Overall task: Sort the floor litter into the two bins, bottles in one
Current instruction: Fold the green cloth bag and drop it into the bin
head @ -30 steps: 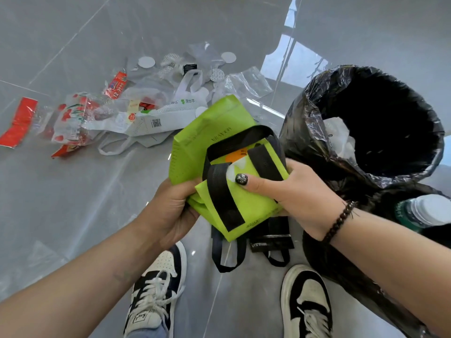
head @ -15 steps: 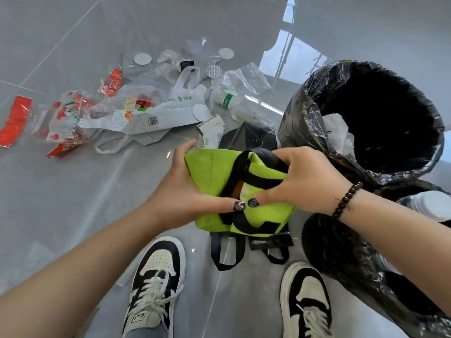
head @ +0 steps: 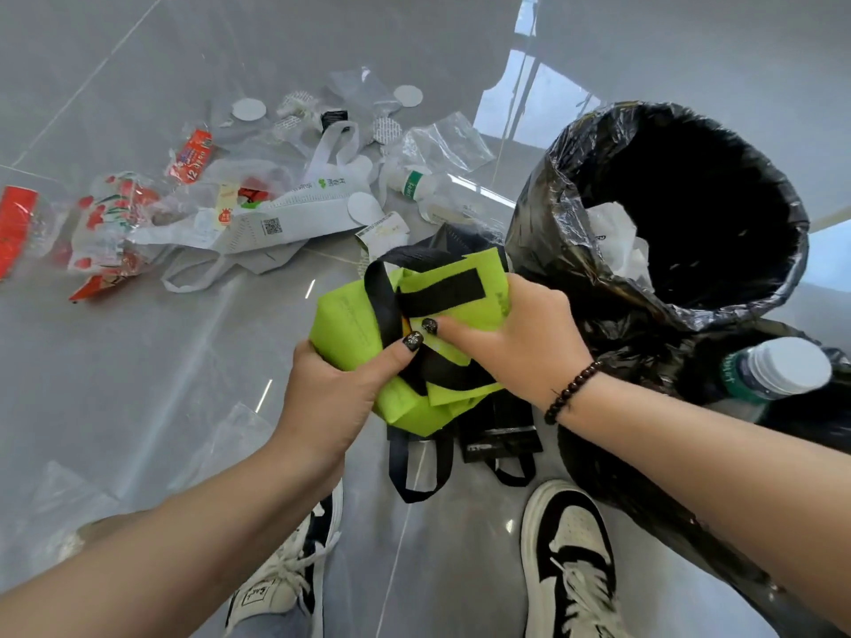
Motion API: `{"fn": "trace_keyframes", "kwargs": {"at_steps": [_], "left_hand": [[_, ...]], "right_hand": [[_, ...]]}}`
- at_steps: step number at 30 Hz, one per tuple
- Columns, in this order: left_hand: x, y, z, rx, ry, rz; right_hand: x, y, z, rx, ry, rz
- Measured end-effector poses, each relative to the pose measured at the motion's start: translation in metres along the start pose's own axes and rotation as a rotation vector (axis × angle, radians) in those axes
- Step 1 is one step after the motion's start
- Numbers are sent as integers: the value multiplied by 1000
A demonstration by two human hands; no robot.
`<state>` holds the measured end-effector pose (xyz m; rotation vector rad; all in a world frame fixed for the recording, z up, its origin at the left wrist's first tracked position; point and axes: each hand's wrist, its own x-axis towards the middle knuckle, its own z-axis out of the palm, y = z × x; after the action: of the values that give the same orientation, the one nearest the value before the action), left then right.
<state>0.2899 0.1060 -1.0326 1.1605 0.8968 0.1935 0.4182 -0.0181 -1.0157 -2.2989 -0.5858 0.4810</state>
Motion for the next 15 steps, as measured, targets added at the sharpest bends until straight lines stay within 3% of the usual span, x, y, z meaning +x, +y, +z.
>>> {"fn": "trace_keyframes", "kwargs": {"at_steps": [3, 7, 10, 12, 15], "left_hand": [[-7, 13, 8, 1, -83, 81], [-12, 27, 13, 12, -183, 166], [-12, 25, 12, 11, -191, 115], [-9, 23, 9, 49, -91, 70], [-8, 21, 4, 197, -8, 85]], "right_hand": [[3, -8, 1, -263, 86, -118], [-4, -27, 10, -486, 232, -413], [-18, -27, 25, -562, -11, -351], [-34, -26, 36, -353, -243, -315], [-52, -24, 47, -139, -393, -406]]}}
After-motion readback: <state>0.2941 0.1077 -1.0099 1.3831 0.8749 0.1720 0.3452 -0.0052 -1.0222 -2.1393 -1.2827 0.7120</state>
